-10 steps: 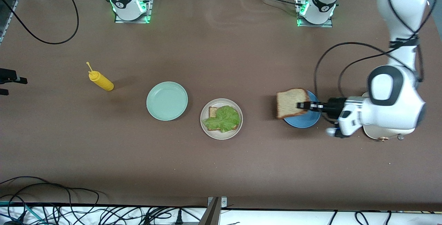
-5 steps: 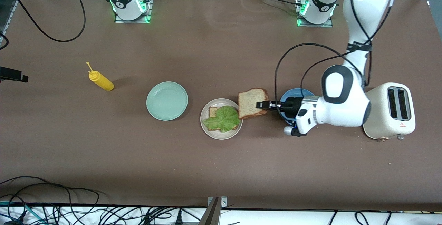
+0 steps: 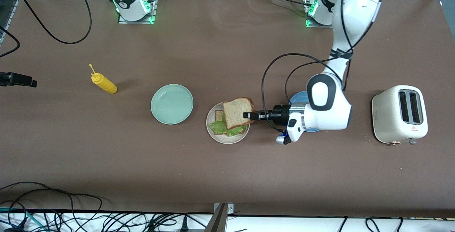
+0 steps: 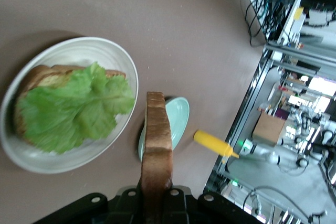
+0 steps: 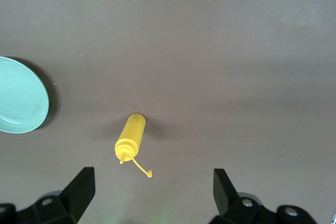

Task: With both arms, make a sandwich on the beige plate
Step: 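Lower the toast onto the lettuce and open the left gripper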

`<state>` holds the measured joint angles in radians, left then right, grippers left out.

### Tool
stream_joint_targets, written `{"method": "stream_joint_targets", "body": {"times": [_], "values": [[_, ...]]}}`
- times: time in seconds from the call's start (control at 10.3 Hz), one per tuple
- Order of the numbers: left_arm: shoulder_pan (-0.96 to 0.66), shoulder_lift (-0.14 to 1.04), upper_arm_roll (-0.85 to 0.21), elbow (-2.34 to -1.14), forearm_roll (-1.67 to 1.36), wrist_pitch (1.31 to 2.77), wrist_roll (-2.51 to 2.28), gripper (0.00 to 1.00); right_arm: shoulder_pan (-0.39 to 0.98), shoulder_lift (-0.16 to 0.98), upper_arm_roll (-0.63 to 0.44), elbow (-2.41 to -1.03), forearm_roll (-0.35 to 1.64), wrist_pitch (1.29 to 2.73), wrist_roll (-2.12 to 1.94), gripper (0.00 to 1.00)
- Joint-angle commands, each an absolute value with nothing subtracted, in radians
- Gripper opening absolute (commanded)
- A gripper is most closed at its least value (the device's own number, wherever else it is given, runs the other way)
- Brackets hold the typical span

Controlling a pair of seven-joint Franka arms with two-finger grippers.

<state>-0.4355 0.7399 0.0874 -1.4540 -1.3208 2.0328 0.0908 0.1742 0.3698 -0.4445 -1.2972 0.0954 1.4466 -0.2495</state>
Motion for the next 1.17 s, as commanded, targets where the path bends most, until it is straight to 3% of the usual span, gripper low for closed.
{"method": "stream_joint_targets", "body": {"times": [0.0, 0.19, 0.29, 0.49, 0.78, 0.88, 0.97, 1.07], "values": [[-0.469, 0.822, 0.101, -1.366, -1.367, 2.077, 0.084, 0.0, 0.219, 0.344, -0.442, -1.324, 0.072, 1.459, -0.235, 1.0], [-0.469, 0.842, 0.101, -1.348, -1.368, 2.079, 0.084, 0.0, 0.254, 0.334, -0.428, -1.338, 0.063, 1.476, -0.229, 1.0], [-0.48, 0.845, 0.101, -1.347, -1.37, 2.106, 0.083, 0.0, 0.232, 0.306, -0.341, -1.354, 0.014, 1.482, -0.148, 1.0], [-0.503, 0.861, 0.101, -1.345, -1.388, 2.149, 0.084, 0.0, 0.038, 0.241, -0.064, -1.426, -0.079, 1.502, -0.016, 1.0], [-0.537, 0.88, 0.101, -1.344, -1.39, 2.23, 0.084, 0.0, -0.008, 0.071, -0.028, -1.686, -0.072, 1.691, -0.014, 1.0], [-0.535, 0.882, 0.101, -1.344, -1.39, 2.23, 0.086, 0.04, -0.003, 0.068, -0.029, -1.684, -0.071, 1.683, -0.014, 1.0], [-0.535, 0.888, 0.103, -1.344, -1.388, 2.232, 0.089, 0.43, 0.02, 0.066, -0.041, -1.684, -0.071, 1.684, -0.014, 1.0], [-0.537, 0.89, 0.106, -1.344, -1.376, 2.252, 0.089, 0.99, 0.047, 0.066, -0.067, -1.684, -0.071, 1.686, -0.014, 1.0]]}}
